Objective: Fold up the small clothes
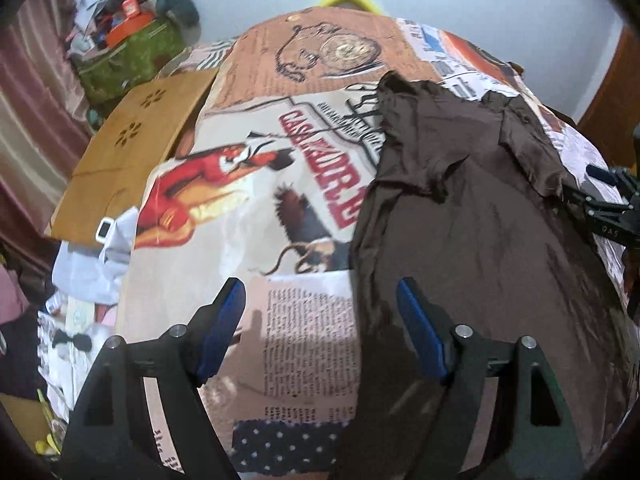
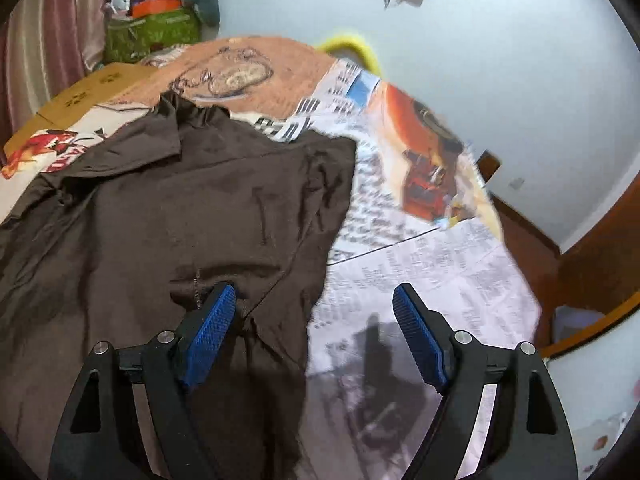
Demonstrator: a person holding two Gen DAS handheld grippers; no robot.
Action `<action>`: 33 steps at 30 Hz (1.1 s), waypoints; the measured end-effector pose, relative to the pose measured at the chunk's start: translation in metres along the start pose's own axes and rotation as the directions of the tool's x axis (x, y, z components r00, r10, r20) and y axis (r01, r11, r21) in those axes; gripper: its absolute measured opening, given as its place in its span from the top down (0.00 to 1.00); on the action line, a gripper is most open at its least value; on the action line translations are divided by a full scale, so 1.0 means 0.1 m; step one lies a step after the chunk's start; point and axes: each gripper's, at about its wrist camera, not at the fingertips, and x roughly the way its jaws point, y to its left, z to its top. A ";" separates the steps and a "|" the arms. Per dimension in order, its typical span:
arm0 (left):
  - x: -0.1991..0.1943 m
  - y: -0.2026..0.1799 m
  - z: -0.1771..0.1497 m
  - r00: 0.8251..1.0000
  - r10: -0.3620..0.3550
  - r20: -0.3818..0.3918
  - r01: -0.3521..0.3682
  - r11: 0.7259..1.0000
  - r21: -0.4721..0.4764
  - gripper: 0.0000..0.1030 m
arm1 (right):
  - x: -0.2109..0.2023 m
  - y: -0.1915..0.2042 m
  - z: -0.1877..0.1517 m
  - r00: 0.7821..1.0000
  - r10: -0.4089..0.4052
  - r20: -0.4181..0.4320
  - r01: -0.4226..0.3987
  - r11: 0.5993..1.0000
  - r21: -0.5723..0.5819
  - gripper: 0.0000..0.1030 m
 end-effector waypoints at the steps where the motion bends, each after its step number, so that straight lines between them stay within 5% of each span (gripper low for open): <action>1: 0.02 0.02 -0.01 1.000 0.003 -0.006 -0.003 1.000 -0.006 0.25 | 0.04 0.05 -0.02 1.000 0.018 -0.016 -0.018 1.000 0.003 0.24; 5: 0.03 0.06 -0.05 1.000 0.019 -0.011 -0.019 1.000 -0.015 0.25 | -0.08 0.05 -0.14 0.992 0.117 -0.037 -0.115 0.992 0.043 0.24; 9: -0.02 0.02 -0.14 1.000 0.006 -0.019 -0.006 1.000 -0.011 0.25 | -0.35 -0.02 -0.27 0.960 0.275 -0.044 -0.268 0.956 0.120 0.24; 18: -0.23 -0.14 -0.55 0.998 -0.047 -0.049 0.049 0.998 0.031 0.25 | -1.02 -0.12 -0.78 0.957 0.288 -0.022 -0.280 0.946 0.164 0.22; 33: -0.55 -0.10 -1.21 0.992 -0.095 -0.078 0.096 0.995 0.017 0.25 | -1.21 0.02 -1.57 0.931 0.347 -0.108 -0.310 0.913 0.265 0.22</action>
